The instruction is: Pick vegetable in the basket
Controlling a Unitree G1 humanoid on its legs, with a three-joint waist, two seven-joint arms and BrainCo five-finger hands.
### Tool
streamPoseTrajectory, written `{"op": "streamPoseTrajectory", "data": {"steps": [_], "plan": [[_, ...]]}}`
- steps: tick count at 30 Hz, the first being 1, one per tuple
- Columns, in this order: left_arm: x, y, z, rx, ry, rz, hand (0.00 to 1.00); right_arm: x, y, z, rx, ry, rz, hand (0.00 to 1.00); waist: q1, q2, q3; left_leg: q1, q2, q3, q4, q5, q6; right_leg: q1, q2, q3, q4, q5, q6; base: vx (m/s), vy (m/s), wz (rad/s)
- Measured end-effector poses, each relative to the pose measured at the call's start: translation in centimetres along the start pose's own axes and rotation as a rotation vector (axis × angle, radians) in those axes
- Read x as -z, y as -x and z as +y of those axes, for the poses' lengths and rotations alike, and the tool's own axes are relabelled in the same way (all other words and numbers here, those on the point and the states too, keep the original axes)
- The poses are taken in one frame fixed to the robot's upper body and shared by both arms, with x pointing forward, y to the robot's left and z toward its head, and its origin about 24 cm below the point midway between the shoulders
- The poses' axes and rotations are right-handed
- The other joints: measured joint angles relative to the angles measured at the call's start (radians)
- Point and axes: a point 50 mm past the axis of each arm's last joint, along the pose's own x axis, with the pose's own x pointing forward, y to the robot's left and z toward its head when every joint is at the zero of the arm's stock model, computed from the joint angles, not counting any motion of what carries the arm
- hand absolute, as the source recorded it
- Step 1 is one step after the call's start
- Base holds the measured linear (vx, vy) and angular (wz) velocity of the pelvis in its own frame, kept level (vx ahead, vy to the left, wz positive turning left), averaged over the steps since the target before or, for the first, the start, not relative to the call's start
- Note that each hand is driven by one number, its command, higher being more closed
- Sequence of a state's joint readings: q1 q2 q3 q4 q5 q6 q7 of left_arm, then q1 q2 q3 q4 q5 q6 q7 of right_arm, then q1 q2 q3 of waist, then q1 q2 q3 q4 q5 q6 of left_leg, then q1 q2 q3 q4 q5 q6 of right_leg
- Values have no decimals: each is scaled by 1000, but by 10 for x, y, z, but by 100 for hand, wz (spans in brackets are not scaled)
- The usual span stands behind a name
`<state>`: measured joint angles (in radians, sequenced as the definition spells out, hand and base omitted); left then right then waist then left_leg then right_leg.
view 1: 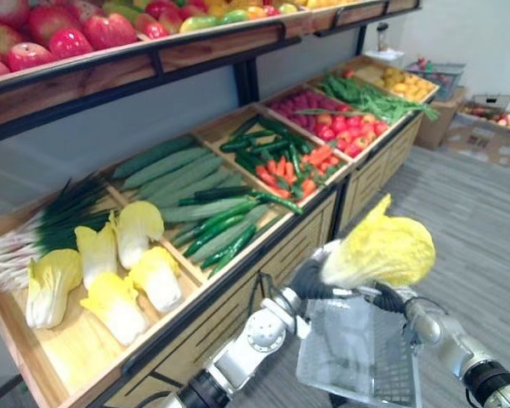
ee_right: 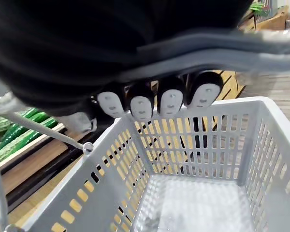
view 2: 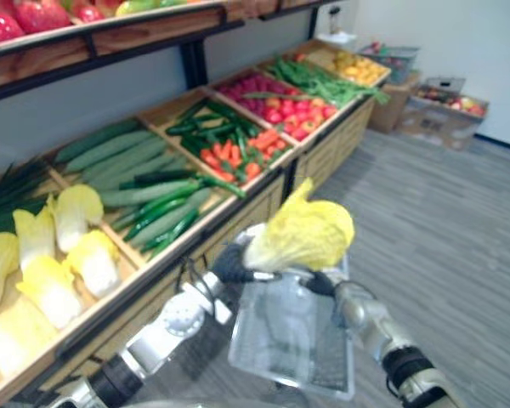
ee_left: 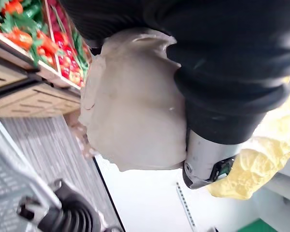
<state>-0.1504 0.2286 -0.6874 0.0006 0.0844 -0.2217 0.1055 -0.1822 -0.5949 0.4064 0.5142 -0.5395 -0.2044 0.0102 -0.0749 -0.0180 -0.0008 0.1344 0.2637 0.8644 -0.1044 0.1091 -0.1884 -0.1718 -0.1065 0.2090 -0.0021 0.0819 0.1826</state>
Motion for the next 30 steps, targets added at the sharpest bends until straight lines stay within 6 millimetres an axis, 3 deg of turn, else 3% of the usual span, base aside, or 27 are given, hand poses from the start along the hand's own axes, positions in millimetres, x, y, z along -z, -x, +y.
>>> {"op": "streamPoseTrajectory", "data": {"steps": [4,8,10,14,23,30], "plan": [[-16,7,-10,62,24,-72,100,0,1,-14,34,-12,-14,100,6,-10,-16,14,1,32,0,0,0,-11,7,12,24,1,1,-6,2,-12],[-33,14,-17,154,51,-150,100,4,-1,-42,81,32,-8,100,19,-4,-20,28,12,61,0,4,-7,-27,22,13,57,1,1,41,14,-10],[-41,18,-15,185,65,-193,100,10,1,-63,123,71,7,100,26,3,-21,26,19,68,1,8,-14,-36,29,10,66,0,0,53,17,-6],[-44,24,-9,217,69,-199,100,13,3,-83,158,119,16,100,28,5,-22,27,32,78,7,12,-18,-36,37,2,67,6,-6,84,40,-2],[-30,40,-6,342,-30,-121,100,18,7,-104,231,98,33,100,50,26,-2,26,37,80,7,-1,-27,-35,33,-17,70,7,-11,30,37,2],[19,39,2,384,-257,61,100,-8,0,-109,237,121,-68,100,44,31,12,28,37,87,1,-1,-26,-34,30,-24,66,-10,-18,-3,9,0]]}}
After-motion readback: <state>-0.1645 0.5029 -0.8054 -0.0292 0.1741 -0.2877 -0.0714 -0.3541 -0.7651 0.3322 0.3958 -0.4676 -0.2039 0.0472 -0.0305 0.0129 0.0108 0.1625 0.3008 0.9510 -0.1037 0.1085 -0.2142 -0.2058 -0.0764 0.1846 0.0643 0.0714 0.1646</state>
